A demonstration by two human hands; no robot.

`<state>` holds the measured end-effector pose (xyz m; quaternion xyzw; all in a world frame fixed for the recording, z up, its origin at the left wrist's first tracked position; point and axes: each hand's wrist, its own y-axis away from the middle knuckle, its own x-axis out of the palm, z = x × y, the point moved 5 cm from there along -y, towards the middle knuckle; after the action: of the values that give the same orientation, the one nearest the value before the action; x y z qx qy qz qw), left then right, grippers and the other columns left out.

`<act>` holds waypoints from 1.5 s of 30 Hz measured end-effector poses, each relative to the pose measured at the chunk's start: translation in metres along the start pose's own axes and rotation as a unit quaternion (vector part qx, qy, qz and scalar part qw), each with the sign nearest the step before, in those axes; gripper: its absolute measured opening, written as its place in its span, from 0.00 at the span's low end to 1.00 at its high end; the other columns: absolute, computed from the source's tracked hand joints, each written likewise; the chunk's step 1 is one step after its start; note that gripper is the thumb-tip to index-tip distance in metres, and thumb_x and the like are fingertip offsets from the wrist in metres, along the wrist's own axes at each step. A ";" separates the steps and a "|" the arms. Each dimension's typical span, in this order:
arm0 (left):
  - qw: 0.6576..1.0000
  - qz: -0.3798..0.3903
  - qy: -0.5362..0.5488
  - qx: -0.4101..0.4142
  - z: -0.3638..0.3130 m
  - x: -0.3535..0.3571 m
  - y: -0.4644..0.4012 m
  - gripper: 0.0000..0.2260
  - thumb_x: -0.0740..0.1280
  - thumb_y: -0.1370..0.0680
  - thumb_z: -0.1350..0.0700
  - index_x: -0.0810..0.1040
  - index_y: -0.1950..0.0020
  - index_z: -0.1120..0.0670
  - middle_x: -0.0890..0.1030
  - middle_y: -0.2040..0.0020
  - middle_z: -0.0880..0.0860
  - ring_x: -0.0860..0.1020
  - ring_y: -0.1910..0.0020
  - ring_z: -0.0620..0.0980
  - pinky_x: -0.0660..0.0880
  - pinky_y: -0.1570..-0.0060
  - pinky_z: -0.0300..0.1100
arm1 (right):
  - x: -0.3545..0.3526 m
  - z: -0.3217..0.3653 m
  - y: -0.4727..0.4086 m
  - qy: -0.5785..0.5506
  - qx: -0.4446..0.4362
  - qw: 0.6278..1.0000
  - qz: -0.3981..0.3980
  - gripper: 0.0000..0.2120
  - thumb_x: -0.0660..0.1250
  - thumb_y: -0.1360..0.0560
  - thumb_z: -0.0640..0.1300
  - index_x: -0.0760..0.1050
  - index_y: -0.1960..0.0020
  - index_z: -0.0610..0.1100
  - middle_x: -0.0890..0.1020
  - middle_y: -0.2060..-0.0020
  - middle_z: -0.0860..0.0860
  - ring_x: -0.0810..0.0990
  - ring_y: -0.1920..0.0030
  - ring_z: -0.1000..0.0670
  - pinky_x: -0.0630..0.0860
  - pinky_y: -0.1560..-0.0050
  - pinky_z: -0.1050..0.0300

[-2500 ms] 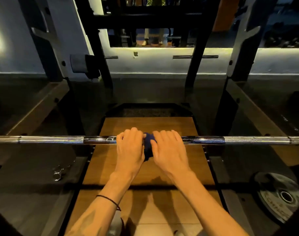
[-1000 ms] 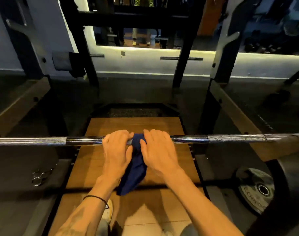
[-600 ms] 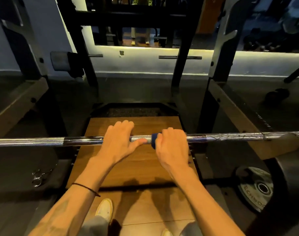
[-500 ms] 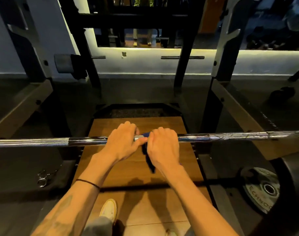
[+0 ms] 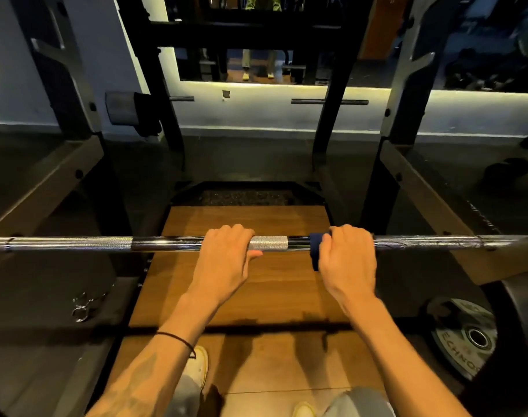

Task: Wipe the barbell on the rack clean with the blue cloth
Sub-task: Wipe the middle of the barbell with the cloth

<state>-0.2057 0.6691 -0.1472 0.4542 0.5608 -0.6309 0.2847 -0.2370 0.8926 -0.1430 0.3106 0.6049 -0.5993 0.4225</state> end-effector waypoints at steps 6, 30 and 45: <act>0.998 -0.046 0.030 -0.032 -0.007 0.004 0.008 0.09 0.68 0.22 0.52 0.75 0.44 0.50 0.74 0.54 0.48 0.71 0.58 0.49 0.64 0.55 0.44 | 0.003 0.107 0.000 -0.041 -0.065 0.996 0.037 0.20 0.46 0.17 0.52 0.75 0.56 0.49 0.78 0.61 0.51 0.74 0.61 0.48 0.71 0.54 0.48; 0.977 0.206 0.010 -0.057 -0.011 -0.002 -0.040 0.18 0.48 0.14 0.49 0.77 0.44 0.51 0.82 0.48 0.51 0.80 0.49 0.55 0.77 0.50 0.52 | 0.009 0.062 0.005 -0.116 -0.149 0.982 -0.005 0.15 0.54 0.18 0.51 0.77 0.50 0.45 0.78 0.59 0.50 0.76 0.58 0.47 0.71 0.52 0.49; 0.996 0.065 0.051 -0.014 -0.006 0.005 -0.016 0.14 0.56 0.16 0.43 0.77 0.45 0.49 0.78 0.54 0.47 0.75 0.58 0.49 0.70 0.56 0.49 | 0.001 0.066 -0.005 -0.027 -0.035 0.998 0.034 0.21 0.47 0.18 0.50 0.72 0.62 0.49 0.76 0.65 0.51 0.75 0.59 0.48 0.68 0.34 0.45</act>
<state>-0.2204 0.6788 -0.1438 0.5172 0.5526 -0.5793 0.3025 -0.2325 0.8265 -0.1366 0.2995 0.6030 -0.5715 0.4692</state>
